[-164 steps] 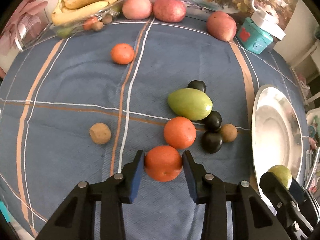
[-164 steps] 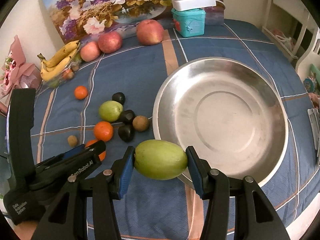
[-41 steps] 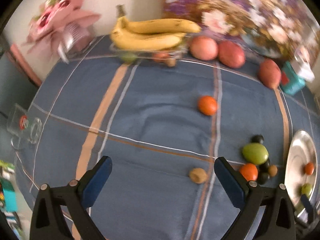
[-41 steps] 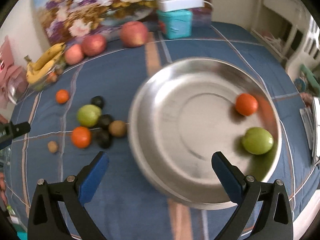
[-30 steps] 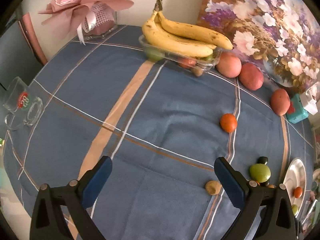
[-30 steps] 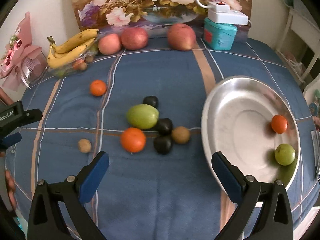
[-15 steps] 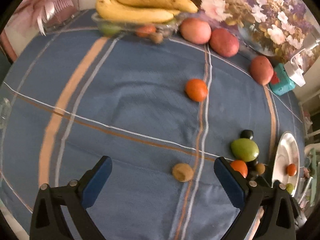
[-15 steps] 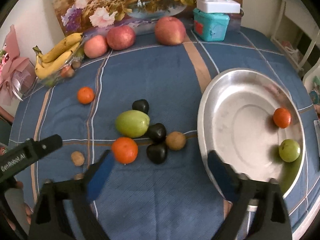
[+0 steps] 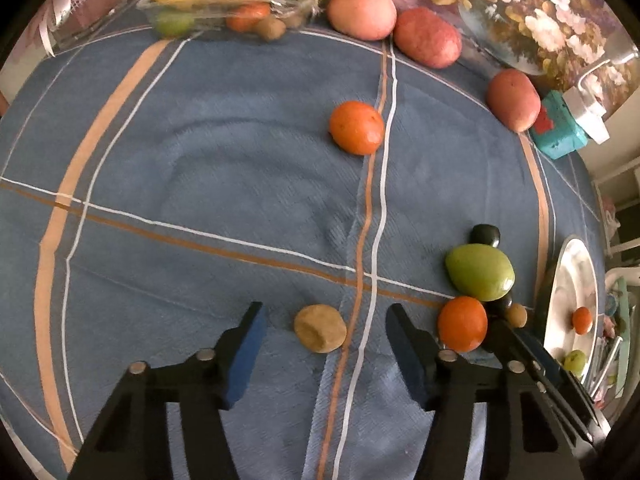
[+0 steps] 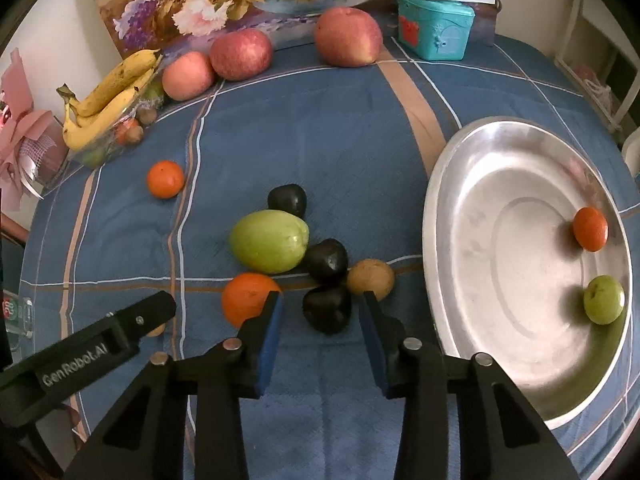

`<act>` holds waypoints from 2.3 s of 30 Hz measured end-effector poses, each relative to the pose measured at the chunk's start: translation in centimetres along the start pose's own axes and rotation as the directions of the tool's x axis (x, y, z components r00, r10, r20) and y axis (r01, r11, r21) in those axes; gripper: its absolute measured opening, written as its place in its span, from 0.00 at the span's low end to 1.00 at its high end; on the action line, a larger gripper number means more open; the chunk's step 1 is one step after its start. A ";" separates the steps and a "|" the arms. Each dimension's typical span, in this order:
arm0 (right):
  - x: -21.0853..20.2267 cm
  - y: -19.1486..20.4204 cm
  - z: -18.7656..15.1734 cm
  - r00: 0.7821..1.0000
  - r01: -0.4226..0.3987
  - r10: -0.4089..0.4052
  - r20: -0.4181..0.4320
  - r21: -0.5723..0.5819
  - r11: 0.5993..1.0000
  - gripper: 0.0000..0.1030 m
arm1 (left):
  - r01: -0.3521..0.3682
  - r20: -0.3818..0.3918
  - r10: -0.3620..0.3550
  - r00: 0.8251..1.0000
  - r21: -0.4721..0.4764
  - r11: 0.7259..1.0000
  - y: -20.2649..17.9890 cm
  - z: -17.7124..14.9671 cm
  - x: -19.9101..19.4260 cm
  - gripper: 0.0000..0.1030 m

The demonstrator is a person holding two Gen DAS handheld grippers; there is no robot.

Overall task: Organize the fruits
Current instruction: 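Grasp a brown kiwi with the left gripper while the right grasps a black plum, then release the kiwi into the steel plate with the left gripper while the right releases the plum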

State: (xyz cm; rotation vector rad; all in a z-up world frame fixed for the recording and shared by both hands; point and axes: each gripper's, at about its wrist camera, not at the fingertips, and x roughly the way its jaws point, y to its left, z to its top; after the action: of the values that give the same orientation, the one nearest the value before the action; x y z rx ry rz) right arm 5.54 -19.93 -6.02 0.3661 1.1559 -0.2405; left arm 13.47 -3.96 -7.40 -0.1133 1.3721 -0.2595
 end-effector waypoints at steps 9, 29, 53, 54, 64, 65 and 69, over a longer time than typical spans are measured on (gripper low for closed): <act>-0.2 -0.8 0.1 1.000 -0.011 0.012 -0.028 0.042 0.999 0.36 | -0.027 0.003 0.027 1.000 0.014 1.000 -0.9 0.2 0.6 0.33; 0.4 -1.6 -0.1 0.999 -0.043 0.046 -0.028 0.106 0.993 0.26 | -0.016 0.014 0.016 1.000 -0.002 1.000 0.3 -0.1 0.7 0.27; -5.1 -6.4 1.0 0.993 -0.009 -0.010 0.119 0.155 0.988 0.25 | 0.110 0.130 -0.113 0.985 0.033 0.993 -4.1 -0.7 -4.6 0.27; -5.4 -7.3 1.0 0.992 0.011 -0.032 0.122 0.168 0.986 0.25 | 0.117 0.128 -0.123 0.984 0.055 0.992 -5.0 -1.0 -4.6 0.27; -6.9 -17.5 -0.2 0.977 0.130 -0.180 0.113 0.352 0.927 0.25 | 0.257 0.010 -0.269 0.963 0.265 0.929 -15.3 -4.5 -3.3 0.27; -7.0 -17.9 -0.4 0.976 0.135 -0.186 0.114 0.359 0.924 0.25 | 0.269 -0.002 -0.280 0.960 0.283 0.921 -16.2 -4.8 -3.1 0.27; -7.0 -19.1 -0.5 0.975 0.139 -0.193 0.110 0.376 0.916 0.25 | 0.294 -0.032 -0.301 0.953 0.337 0.895 -18.5 -6.2 -2.7 0.27</act>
State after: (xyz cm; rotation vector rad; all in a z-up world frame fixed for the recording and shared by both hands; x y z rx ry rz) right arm -4.65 -37.19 -2.73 0.5705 0.9962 -0.6293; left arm 4.80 -20.71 -1.75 -0.0383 1.2672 -0.7470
